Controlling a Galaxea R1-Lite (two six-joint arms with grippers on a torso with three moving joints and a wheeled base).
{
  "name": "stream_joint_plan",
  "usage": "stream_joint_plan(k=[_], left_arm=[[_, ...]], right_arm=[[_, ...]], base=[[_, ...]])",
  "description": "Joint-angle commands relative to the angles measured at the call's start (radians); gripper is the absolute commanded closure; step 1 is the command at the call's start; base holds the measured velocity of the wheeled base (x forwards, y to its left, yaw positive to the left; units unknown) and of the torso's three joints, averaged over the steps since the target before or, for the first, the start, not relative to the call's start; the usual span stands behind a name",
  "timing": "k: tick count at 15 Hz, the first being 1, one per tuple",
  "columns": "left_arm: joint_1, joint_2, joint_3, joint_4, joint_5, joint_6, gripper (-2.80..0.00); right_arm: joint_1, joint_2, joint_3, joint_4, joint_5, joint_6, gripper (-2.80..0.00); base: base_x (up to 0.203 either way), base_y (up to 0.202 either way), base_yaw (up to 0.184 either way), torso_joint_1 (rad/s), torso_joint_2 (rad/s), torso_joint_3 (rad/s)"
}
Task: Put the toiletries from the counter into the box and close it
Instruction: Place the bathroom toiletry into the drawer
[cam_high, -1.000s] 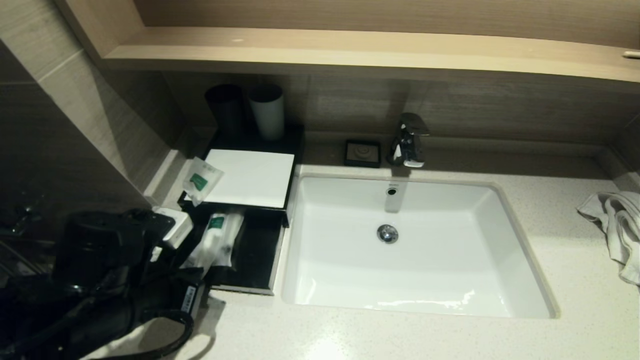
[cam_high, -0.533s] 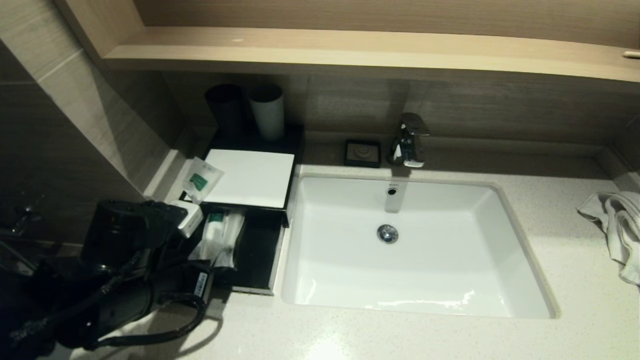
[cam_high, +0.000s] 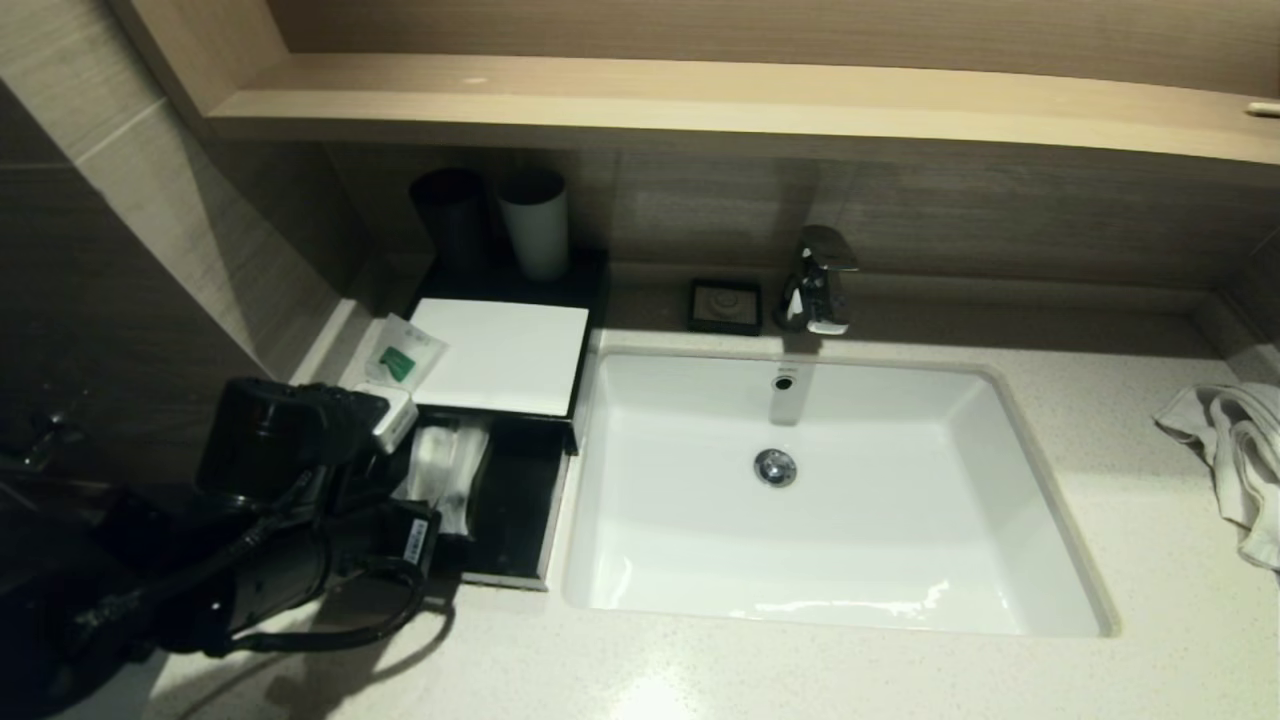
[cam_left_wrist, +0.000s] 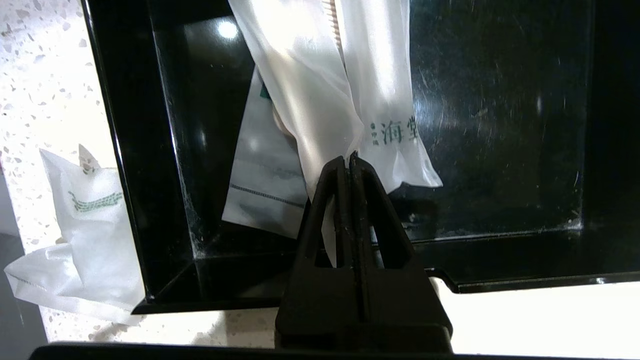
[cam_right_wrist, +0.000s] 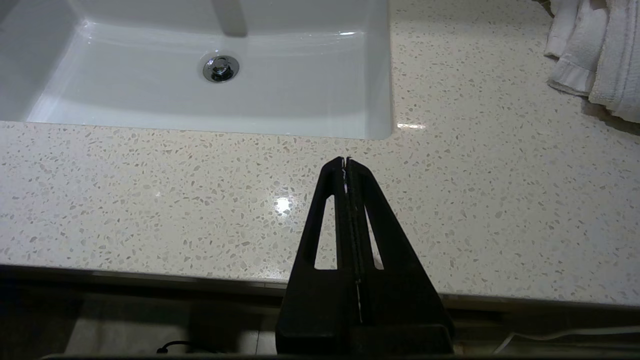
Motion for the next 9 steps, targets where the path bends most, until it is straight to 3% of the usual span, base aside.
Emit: stream_joint_plan(k=[1, 9], left_arm=[[0.005, 0.007, -0.013, -0.002, 0.002, -0.001, 0.00], [0.036, 0.045, -0.040, -0.002, 0.002, 0.001, 0.00]], right_arm=[[0.000, 0.000, 0.000, 0.000, 0.000, -0.001, 0.00], [-0.001, 0.000, 0.000, 0.000, 0.000, -0.001, 0.00]], base=[[0.000, 0.000, 0.000, 0.000, 0.00, 0.000], [0.000, 0.000, 0.000, 0.000, 0.00, 0.000]])
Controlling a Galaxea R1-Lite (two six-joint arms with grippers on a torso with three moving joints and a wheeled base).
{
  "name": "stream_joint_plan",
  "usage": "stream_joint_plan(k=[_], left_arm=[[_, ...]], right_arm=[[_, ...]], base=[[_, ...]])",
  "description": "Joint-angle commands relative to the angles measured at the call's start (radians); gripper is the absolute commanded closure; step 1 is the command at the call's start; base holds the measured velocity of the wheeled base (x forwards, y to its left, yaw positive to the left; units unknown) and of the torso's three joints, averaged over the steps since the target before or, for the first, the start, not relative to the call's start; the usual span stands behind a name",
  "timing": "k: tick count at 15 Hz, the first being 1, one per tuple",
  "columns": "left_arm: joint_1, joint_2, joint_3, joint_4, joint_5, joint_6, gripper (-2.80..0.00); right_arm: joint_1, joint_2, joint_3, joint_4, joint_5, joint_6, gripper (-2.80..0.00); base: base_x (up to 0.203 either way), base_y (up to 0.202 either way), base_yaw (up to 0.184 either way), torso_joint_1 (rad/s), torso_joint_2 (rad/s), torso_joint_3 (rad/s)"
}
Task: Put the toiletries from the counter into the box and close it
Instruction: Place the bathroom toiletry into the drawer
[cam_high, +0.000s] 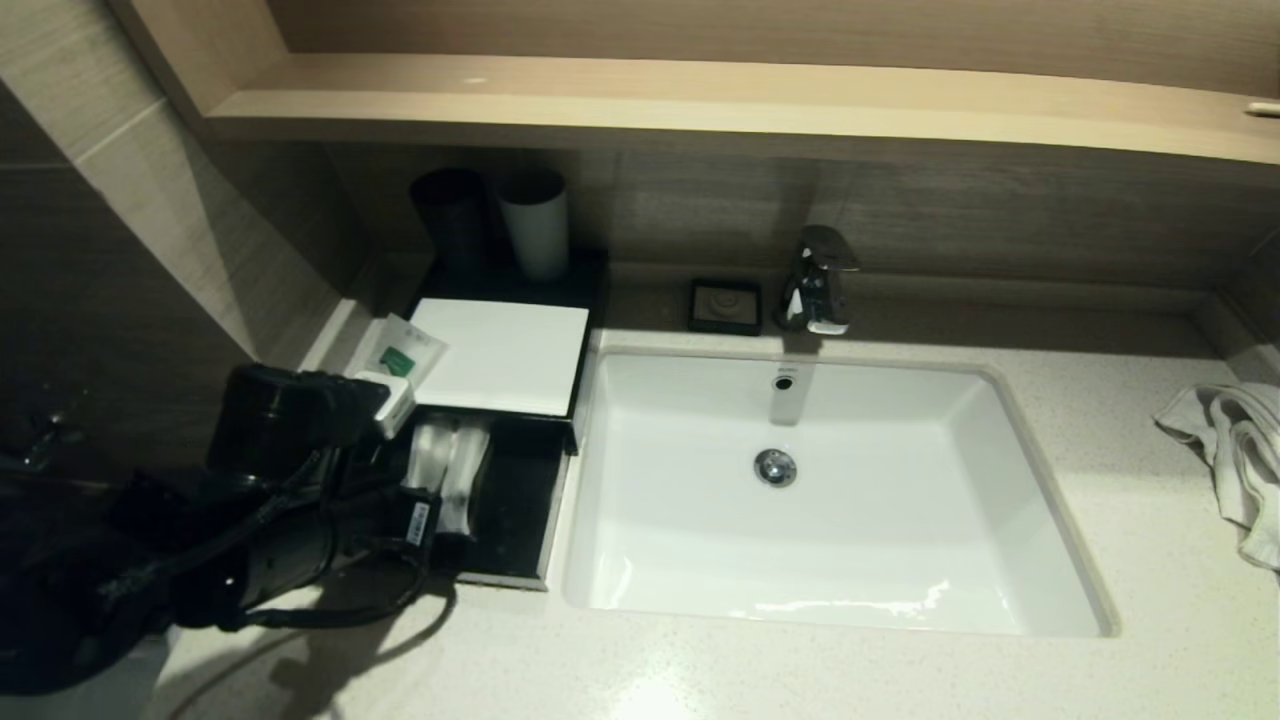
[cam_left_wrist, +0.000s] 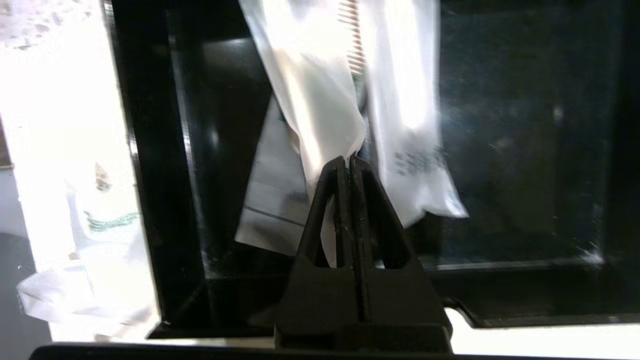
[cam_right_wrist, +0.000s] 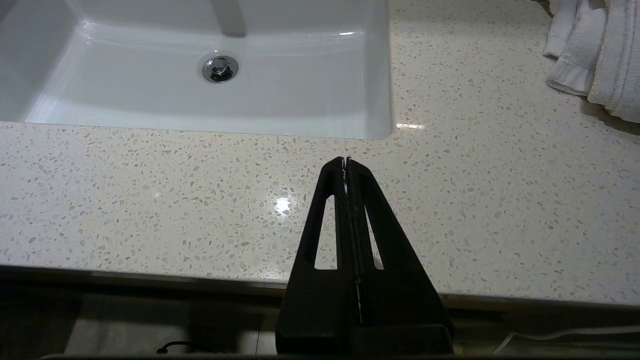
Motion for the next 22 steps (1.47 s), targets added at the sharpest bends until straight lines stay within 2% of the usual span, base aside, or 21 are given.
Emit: stream_joint_plan(k=[1, 6, 7, 8, 18, 20, 21, 22], left_arm=[[0.007, 0.019, -0.004, -0.002, 0.002, 0.000, 0.00], [0.007, 0.018, -0.014, -0.005, 0.002, 0.000, 0.00], [0.007, 0.014, -0.015, -0.005, 0.002, 0.000, -1.49], [0.007, 0.009, -0.015, -0.005, 0.002, 0.000, -2.80], [0.007, -0.099, -0.065, -0.005, 0.003, -0.004, -2.80], [0.006, -0.128, -0.075, -0.002, 0.003, -0.028, -2.80], [0.006, -0.133, -0.081, -0.002, 0.006, -0.030, 0.00], [0.007, -0.133, -0.089, -0.002, 0.008, -0.030, 0.00]], right_arm=[[0.000, 0.000, 0.000, 0.000, 0.000, 0.000, 0.00], [0.000, 0.000, 0.000, 0.000, 0.000, 0.000, 0.00], [0.000, 0.000, 0.000, 0.000, 0.000, 0.000, 0.00], [0.000, 0.000, 0.000, 0.000, 0.000, 0.000, 0.00], [0.000, 0.000, 0.000, 0.000, 0.000, 0.000, 0.00], [0.000, 0.000, 0.000, 0.000, 0.000, 0.000, 0.00], [0.000, 0.000, 0.000, 0.000, 0.000, 0.000, 0.00], [-0.001, 0.000, 0.000, 0.000, 0.000, 0.000, 0.00]], base=[[0.000, 0.000, 0.000, 0.000, 0.00, 0.000], [0.000, 0.000, 0.000, 0.000, 0.00, 0.000], [0.000, 0.000, 0.000, 0.000, 0.00, 0.000], [0.000, 0.000, 0.000, 0.000, 0.00, 0.000], [0.000, 0.000, 0.000, 0.000, 0.00, 0.000], [0.000, 0.000, 0.000, 0.000, 0.00, 0.000], [0.000, 0.000, 0.000, 0.000, 0.00, 0.000], [0.000, 0.000, 0.000, 0.000, 0.00, 0.000]])
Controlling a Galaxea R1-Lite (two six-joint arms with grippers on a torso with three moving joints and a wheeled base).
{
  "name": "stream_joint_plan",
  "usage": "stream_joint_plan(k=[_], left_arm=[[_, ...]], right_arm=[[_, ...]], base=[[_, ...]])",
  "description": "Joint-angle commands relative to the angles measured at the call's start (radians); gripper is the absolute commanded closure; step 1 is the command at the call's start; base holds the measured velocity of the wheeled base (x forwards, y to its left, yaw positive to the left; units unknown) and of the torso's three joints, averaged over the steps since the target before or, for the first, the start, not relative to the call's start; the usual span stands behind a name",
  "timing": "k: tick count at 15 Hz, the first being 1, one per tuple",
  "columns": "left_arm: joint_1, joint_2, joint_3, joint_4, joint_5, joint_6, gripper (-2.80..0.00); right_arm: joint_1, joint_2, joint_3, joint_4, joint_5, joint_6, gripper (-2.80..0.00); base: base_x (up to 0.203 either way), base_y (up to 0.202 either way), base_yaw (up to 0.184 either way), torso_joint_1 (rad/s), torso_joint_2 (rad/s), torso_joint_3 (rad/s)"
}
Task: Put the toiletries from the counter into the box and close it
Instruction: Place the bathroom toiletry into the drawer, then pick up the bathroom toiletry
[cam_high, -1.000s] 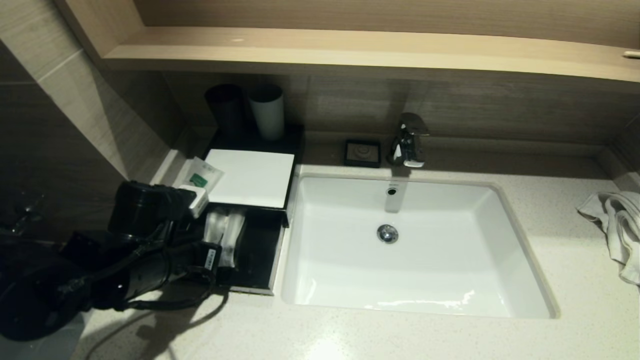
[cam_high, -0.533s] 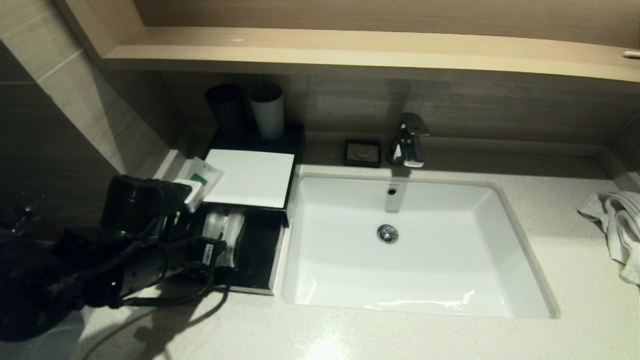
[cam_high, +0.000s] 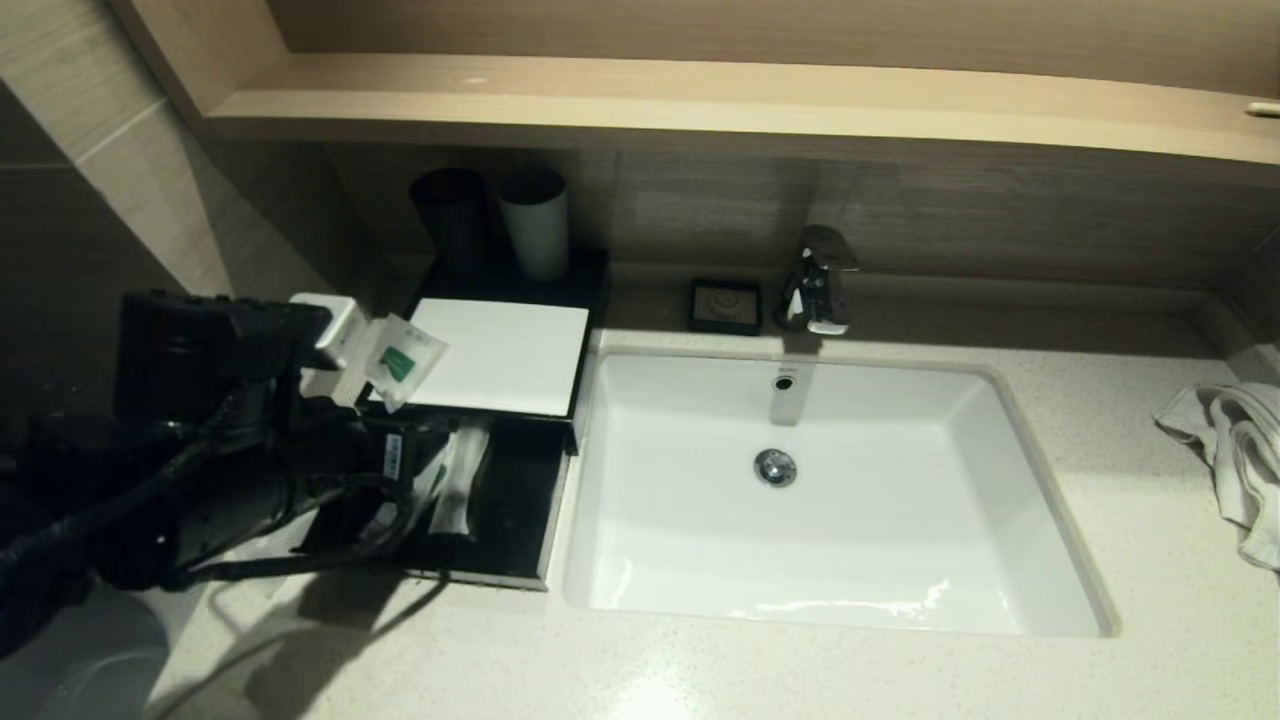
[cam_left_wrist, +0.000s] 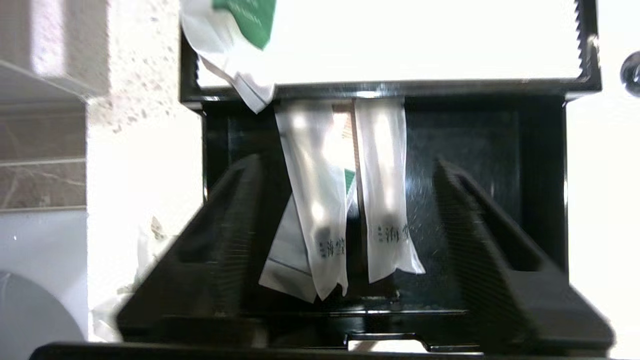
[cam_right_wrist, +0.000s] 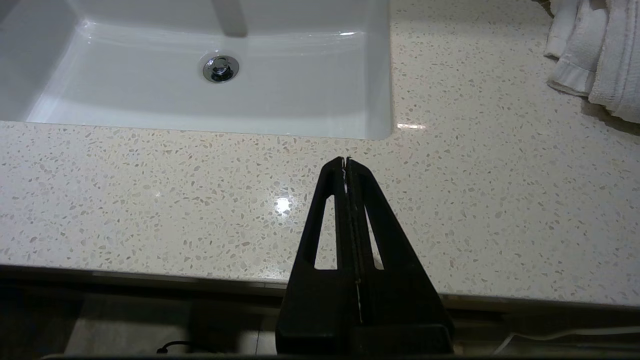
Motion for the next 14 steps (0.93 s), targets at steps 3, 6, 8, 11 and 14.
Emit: stream_joint_plan(k=[3, 6, 8, 11, 14], left_arm=[[0.001, -0.024, -0.024, -0.002, 0.010, -0.001, 0.00], [0.002, -0.012, -0.050, -0.001, 0.012, -0.001, 0.00], [0.023, 0.014, -0.079, -0.001, 0.016, -0.003, 0.00], [0.052, 0.053, -0.117, -0.001, 0.016, -0.003, 0.00], [0.085, 0.098, -0.155, -0.001, 0.012, -0.004, 0.00]], right_arm=[[0.000, 0.000, 0.000, 0.000, 0.000, 0.000, 0.00], [0.000, 0.000, 0.000, 0.000, 0.000, 0.000, 0.00], [0.000, 0.000, 0.000, 0.000, 0.000, 0.000, 0.00], [0.000, 0.000, 0.000, 0.000, 0.000, 0.000, 0.00], [0.000, 0.000, 0.000, 0.000, 0.000, 0.000, 0.00]], base=[[0.000, 0.000, 0.000, 0.000, 0.00, 0.000], [0.000, 0.000, 0.000, 0.000, 0.00, 0.000], [0.000, 0.000, 0.000, 0.000, 0.00, 0.000], [0.000, 0.000, 0.000, 0.000, 0.00, 0.000], [0.000, 0.000, 0.000, 0.000, 0.00, 0.000]])
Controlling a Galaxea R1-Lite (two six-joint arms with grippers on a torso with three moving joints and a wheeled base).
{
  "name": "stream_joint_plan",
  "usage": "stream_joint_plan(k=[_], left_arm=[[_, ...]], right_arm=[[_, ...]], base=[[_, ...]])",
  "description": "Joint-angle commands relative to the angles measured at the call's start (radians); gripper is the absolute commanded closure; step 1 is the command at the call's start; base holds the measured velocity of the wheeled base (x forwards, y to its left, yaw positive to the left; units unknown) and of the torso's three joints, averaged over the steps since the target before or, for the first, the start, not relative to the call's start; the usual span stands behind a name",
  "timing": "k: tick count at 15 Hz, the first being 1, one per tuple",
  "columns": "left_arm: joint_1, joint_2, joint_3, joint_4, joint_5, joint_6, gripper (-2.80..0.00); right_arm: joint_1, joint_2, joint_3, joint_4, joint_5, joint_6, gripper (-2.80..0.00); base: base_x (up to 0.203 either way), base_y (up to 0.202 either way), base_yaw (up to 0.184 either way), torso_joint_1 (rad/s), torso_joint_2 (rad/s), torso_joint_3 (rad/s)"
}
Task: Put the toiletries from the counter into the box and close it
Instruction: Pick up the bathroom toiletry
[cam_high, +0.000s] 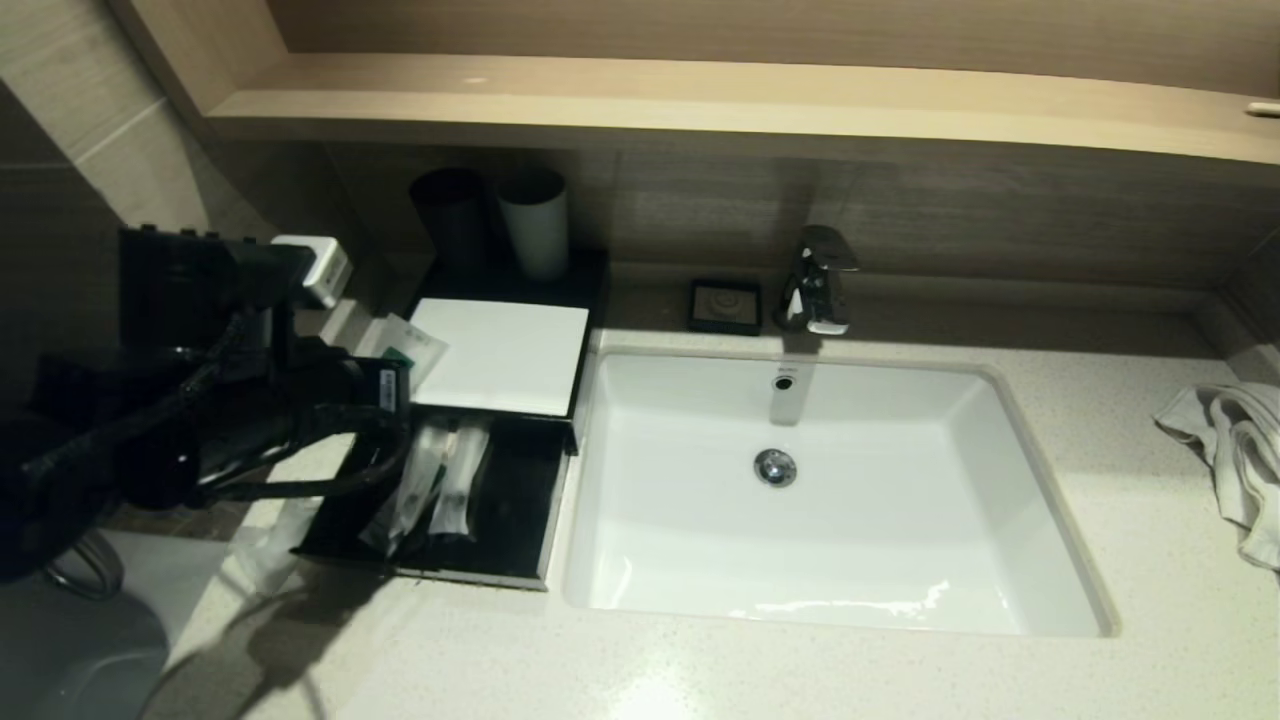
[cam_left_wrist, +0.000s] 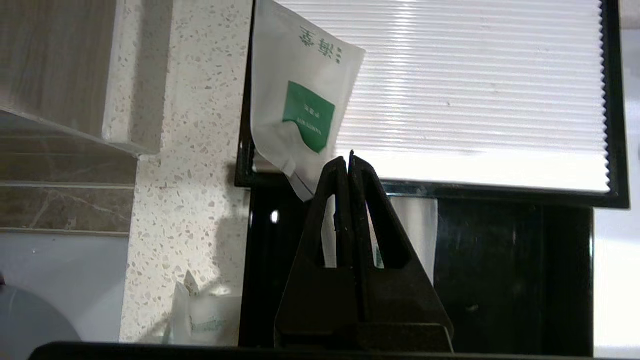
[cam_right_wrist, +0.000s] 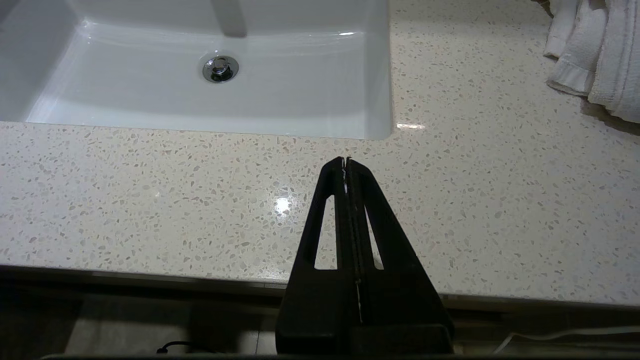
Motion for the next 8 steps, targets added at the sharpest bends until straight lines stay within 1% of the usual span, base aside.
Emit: stream_joint_plan(k=[1, 8], left_arm=[[0.018, 0.042, -0.023, -0.003, 0.001, -0.001, 0.00], [0.059, 0.053, -0.087, -0.002, 0.002, -0.002, 0.00]], right_arm=[[0.000, 0.000, 0.000, 0.000, 0.000, -0.001, 0.00], [0.000, 0.000, 0.000, 0.000, 0.000, -0.001, 0.00]], base=[[0.000, 0.000, 0.000, 0.000, 0.00, 0.000], [0.000, 0.000, 0.000, 0.000, 0.00, 0.000]])
